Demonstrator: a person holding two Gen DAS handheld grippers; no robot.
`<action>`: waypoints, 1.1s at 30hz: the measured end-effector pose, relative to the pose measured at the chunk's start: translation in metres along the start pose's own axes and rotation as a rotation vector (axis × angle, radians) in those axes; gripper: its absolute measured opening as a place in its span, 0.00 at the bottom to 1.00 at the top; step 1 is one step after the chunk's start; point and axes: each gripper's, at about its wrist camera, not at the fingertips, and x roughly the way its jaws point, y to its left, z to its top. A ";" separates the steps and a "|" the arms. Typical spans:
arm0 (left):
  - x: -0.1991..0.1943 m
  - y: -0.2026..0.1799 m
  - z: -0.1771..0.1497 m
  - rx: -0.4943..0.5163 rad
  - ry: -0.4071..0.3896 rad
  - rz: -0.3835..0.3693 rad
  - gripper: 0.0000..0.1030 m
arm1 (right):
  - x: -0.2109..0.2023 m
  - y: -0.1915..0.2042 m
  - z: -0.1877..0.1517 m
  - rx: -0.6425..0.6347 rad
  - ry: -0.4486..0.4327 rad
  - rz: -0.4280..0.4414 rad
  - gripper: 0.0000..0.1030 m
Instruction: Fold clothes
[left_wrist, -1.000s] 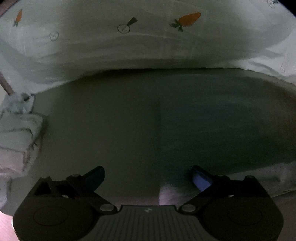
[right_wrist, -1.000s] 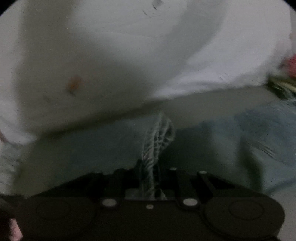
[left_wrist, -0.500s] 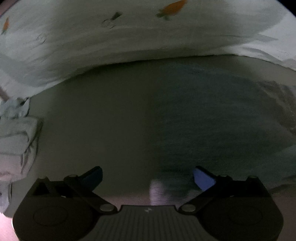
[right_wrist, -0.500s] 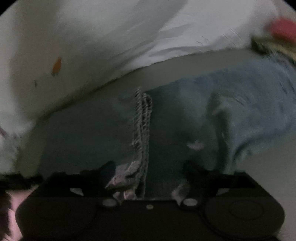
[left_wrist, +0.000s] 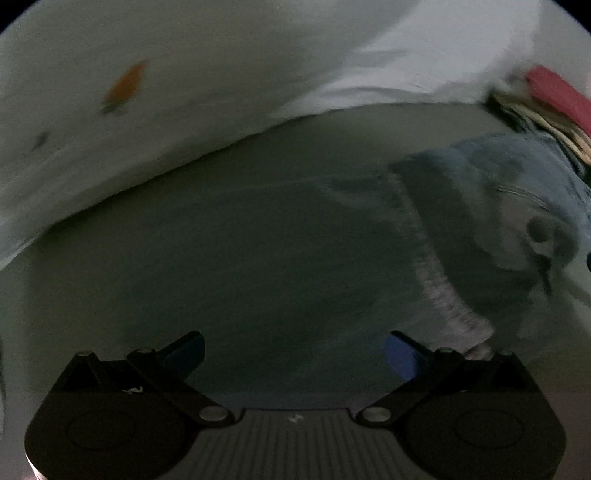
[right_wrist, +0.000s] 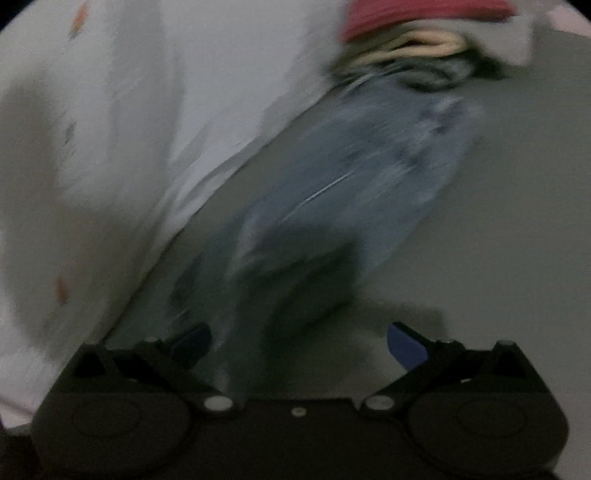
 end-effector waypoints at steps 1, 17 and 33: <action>0.005 -0.010 0.007 0.021 0.003 -0.011 1.00 | -0.001 -0.009 0.006 0.019 -0.021 -0.021 1.00; 0.076 -0.065 0.032 0.020 0.062 -0.068 1.00 | 0.054 -0.087 0.095 0.105 -0.180 0.003 0.99; 0.077 -0.066 0.041 -0.109 0.091 -0.047 1.00 | 0.009 -0.008 0.113 -0.027 -0.315 -0.045 0.21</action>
